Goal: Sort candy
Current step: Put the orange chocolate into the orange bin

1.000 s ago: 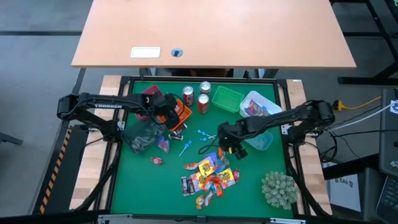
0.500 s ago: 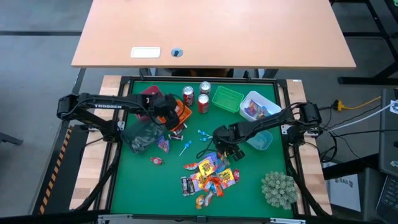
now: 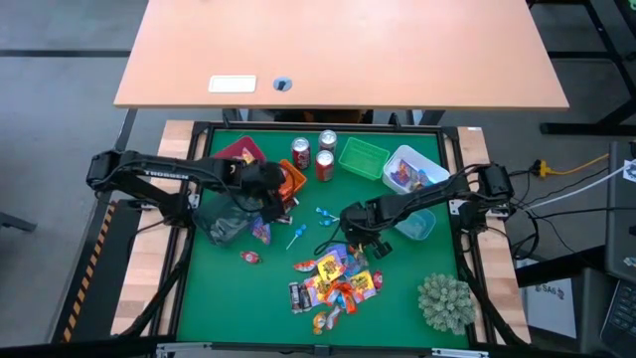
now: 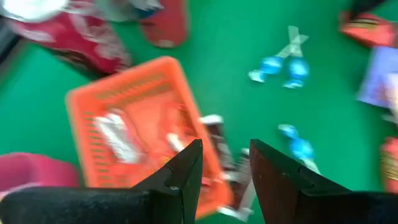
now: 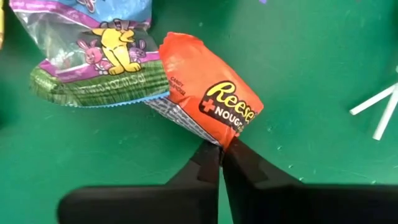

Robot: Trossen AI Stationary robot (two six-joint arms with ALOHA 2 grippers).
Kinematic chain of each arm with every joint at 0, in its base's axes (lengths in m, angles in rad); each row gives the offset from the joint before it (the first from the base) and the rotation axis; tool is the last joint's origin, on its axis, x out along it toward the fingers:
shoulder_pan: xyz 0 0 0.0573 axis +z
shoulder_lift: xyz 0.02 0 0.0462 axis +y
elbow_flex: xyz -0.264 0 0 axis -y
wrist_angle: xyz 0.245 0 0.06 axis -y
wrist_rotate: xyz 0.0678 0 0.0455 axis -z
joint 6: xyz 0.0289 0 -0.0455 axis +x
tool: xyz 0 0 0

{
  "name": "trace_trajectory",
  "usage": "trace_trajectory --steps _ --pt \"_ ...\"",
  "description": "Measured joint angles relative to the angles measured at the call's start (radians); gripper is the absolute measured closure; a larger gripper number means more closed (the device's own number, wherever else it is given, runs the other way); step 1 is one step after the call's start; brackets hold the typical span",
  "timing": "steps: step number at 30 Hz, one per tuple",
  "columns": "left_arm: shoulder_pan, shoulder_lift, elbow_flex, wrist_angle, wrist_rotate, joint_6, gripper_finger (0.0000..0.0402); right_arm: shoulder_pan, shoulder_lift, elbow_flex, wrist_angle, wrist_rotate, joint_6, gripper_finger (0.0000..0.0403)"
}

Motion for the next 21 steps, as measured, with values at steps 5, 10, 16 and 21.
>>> trace_trajectory --steps 5,10,16,21 --pt "-0.080 0.000 0.002 0.001 0.064 -0.081 0.0280 0.000 0.004 0.030 -0.054 0.005 0.001 0.0390" --pt "-0.173 0.000 0.002 0.000 0.075 -0.169 0.0280 -0.003 0.006 0.094 -0.115 0.026 0.000 0.0397" --pt "-0.282 0.000 0.002 0.028 0.070 -0.285 0.0280 -0.002 0.005 0.176 -0.148 0.073 -0.020 0.0400" --pt "-0.359 0.000 0.002 0.075 0.056 -0.343 0.0280 -0.002 0.004 0.249 -0.141 0.138 -0.090 0.0398"
